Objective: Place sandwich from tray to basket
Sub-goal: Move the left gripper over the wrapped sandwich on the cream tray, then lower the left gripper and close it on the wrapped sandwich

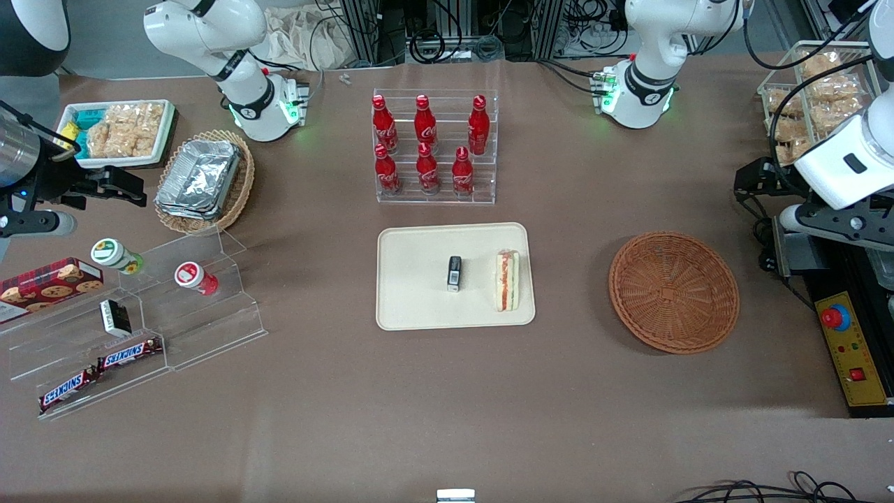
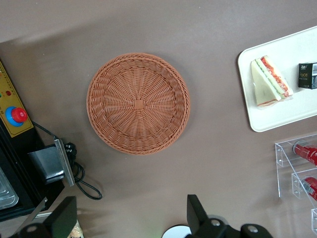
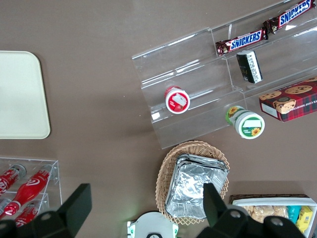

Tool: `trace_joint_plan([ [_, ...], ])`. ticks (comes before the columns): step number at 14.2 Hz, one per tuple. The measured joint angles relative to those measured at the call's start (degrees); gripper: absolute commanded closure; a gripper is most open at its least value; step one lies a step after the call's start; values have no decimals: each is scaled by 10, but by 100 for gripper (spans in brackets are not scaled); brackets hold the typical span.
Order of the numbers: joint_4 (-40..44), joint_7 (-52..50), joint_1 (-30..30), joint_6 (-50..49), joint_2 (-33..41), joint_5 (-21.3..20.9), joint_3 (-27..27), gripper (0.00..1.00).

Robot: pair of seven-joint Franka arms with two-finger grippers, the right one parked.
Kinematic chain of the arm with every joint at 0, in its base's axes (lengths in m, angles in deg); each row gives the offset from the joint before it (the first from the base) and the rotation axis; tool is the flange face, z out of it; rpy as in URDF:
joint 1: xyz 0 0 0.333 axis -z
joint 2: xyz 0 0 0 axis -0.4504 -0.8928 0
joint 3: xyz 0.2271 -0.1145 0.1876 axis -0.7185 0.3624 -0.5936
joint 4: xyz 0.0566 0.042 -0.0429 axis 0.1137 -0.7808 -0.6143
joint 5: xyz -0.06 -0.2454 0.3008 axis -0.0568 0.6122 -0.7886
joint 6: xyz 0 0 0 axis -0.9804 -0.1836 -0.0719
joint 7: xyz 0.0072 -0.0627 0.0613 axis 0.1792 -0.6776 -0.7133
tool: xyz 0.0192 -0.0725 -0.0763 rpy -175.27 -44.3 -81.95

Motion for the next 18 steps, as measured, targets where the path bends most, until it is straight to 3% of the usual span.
trace_joint_plan([
  [4, 3, -31, 2, 0, -2, 1, 12, 0],
  [8, 21, -189, 13, 9, -41, 2, 103, 0],
  [12, 24, -321, 25, 93, -114, 1, 192, 0],
  [18, 20, -409, 118, 204, -249, -23, 204, 0],
])
